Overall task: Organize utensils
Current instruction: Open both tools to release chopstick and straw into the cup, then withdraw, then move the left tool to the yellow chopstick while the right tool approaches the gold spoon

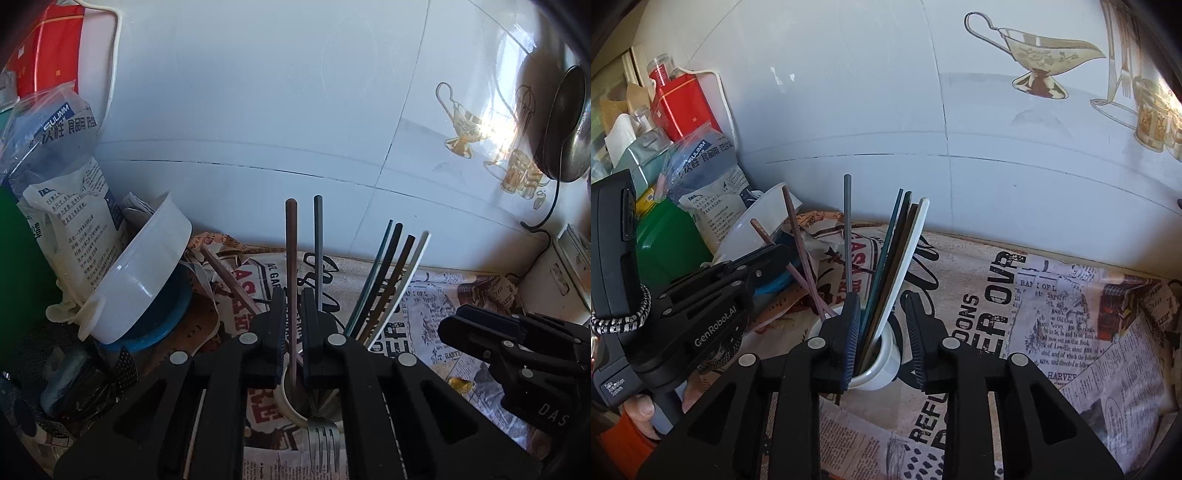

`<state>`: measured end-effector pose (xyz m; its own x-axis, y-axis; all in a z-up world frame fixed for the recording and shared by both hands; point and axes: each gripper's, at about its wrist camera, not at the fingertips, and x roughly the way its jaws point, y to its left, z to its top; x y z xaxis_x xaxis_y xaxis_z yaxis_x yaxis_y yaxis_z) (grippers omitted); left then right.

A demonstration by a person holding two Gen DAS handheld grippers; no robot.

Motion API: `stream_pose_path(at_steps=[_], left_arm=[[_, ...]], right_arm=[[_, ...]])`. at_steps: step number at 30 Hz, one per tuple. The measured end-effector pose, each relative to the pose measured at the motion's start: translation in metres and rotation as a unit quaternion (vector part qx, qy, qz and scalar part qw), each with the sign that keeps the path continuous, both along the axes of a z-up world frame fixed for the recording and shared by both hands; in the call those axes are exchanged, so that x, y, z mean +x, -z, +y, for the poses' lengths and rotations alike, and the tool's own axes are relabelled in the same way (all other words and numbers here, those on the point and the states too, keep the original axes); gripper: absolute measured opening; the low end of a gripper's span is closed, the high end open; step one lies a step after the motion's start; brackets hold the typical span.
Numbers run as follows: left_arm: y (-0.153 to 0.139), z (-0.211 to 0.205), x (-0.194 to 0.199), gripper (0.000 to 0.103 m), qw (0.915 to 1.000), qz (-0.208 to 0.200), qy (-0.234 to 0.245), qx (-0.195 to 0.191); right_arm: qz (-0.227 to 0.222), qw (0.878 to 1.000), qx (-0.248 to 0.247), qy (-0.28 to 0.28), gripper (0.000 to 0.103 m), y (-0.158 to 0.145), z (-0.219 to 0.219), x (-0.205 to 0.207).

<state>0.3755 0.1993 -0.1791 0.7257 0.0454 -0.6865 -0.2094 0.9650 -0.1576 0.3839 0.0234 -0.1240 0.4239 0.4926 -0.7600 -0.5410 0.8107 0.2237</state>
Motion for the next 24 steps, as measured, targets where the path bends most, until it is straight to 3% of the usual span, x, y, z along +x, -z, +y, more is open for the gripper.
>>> stream_pose_path(at_steps=[4,13,18,24], left_arm=[[-0.015,-0.008,-0.014,0.008,1.0,0.007,0.006,0.002],[-0.045,-0.035,-0.039,0.04,0.9998,0.0,0.014,0.012],[-0.048,-0.058,-0.05,0.062,0.9998,0.007,0.014,0.011],[-0.026,-0.086,-0.058,0.067,0.9989,0.04,0.01,0.022]], right_arm=[[-0.016,1.0,-0.012,0.008,0.032,-0.009,-0.022,-0.007],[-0.02,0.998,-0.054,0.026,0.038,-0.009,-0.082,-0.009],[0.003,0.996,-0.083,0.028,0.04,0.012,-0.112,-0.001],[0.054,0.99,-0.132,0.011,0.041,0.063,-0.128,0.01]])
